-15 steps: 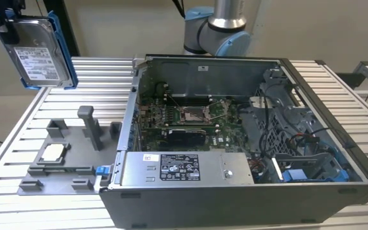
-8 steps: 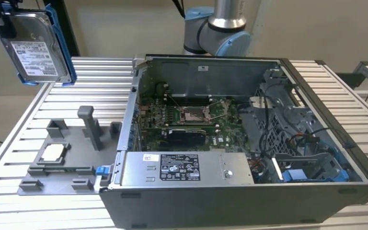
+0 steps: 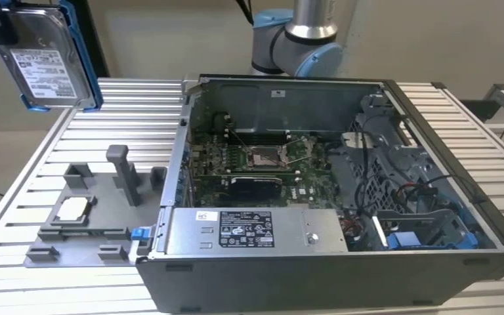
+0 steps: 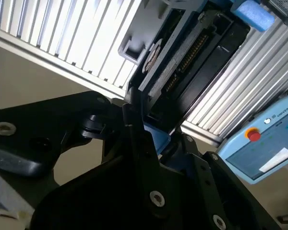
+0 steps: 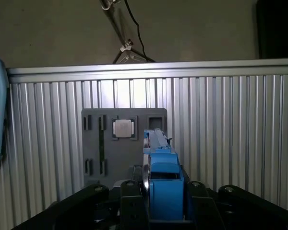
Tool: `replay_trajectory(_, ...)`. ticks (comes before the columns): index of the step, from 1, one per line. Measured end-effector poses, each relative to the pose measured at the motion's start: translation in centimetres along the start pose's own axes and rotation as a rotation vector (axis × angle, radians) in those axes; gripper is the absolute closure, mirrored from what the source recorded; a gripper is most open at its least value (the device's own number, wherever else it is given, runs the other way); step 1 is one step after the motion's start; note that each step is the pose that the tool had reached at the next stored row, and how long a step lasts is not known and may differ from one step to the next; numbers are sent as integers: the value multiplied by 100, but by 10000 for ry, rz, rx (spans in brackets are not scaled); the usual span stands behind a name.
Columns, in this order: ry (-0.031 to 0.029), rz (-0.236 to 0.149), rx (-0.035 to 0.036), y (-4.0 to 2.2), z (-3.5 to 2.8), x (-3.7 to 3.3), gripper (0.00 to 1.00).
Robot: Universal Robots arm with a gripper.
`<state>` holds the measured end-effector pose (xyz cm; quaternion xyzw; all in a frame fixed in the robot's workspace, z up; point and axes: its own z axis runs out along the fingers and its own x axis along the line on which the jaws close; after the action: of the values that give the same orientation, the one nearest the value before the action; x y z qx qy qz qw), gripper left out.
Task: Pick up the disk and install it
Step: 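Pick up the disk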
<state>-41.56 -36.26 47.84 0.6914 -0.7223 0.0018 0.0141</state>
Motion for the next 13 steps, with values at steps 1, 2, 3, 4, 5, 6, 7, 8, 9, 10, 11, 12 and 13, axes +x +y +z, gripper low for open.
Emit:
replay_trajectory(1, 2, 0, 1, 1, -21, 1, 100)
replay_trajectory(2, 3, -1, 1, 1, -38, 1, 100)
replay_trajectory(3, 7, 0, 1, 0, -44, 1, 100)
replay_trajectory(4, 7, 0, 1, 0, -44, 1, 100)
replay_trajectory(5, 8, 0, 1, 1, -44, 1, 100)
replay_trajectory(6, 8, 0, 1, 0, -44, 1, 100)
replay_trajectory(7, 8, 0, 2, 1, -44, 1, 100)
replay_trajectory(8, 8, 0, 1, 0, -44, 1, 100)
replay_trajectory(9, 9, 0, 1, 1, -44, 1, 100)
replay_trajectory(10, 9, 0, 1, 0, -44, 1, 100)
replay_trajectory(11, 9, 1, 1, -2, -44, 1, 100)
replay_trajectory(12, 10, 0, 0, -10, -45, 0, 100)
replay_trajectory(13, 11, 0, -1, -23, -45, 0, 100)
